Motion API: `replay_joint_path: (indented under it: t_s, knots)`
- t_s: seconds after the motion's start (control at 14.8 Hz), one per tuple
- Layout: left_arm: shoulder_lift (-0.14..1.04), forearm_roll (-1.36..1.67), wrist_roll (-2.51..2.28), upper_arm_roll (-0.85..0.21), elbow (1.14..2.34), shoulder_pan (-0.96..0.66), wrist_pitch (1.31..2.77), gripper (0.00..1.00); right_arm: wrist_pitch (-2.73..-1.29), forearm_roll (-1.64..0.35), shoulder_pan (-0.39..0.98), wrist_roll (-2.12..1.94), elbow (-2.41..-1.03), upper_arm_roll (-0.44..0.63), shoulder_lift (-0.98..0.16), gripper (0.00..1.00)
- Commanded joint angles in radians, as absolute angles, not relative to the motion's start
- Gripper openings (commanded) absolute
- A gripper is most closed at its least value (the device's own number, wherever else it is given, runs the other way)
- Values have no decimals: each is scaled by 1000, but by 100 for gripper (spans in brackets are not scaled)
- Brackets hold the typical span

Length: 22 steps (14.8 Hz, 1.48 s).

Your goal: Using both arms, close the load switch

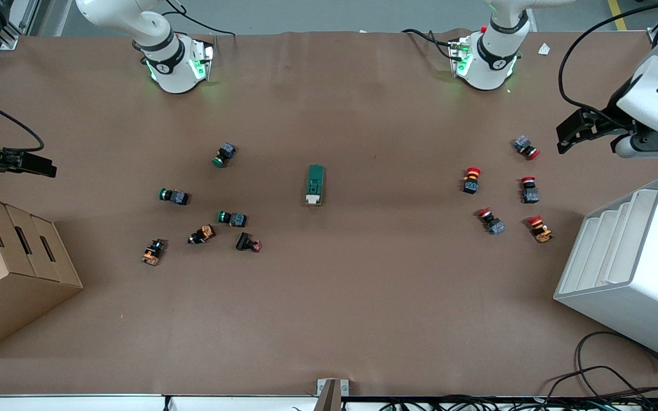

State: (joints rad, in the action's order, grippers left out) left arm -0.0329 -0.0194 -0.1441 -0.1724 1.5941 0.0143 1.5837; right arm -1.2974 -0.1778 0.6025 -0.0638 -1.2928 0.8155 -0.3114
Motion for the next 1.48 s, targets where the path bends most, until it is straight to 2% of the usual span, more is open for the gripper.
replay_joint_path:
  t_s: [0.0,0.07,0.2,0.67,1.01,1.41]
  knots:
    - [-77,-3,-144,-198,1638,37,1589,100,-1287,-116,450,47,-1319,578,-210,100]
    - [-90,-3,-144,-196,1652,38,1586,100,-1289,-80,392,75,-1324,478,-192,100]
    - [-120,-2,-143,-195,1673,40,1582,100,-1319,-64,289,83,-1385,350,-138,100]
    - [-121,3,-118,-184,1663,64,1551,100,-1361,-22,82,81,-1482,123,-48,100]
    - [-112,9,-118,-184,1635,64,1522,100,-1416,8,19,81,-1594,42,46,100]
    - [-110,43,-118,-183,1637,64,1514,100,-1408,12,-23,80,-1612,-18,81,100]
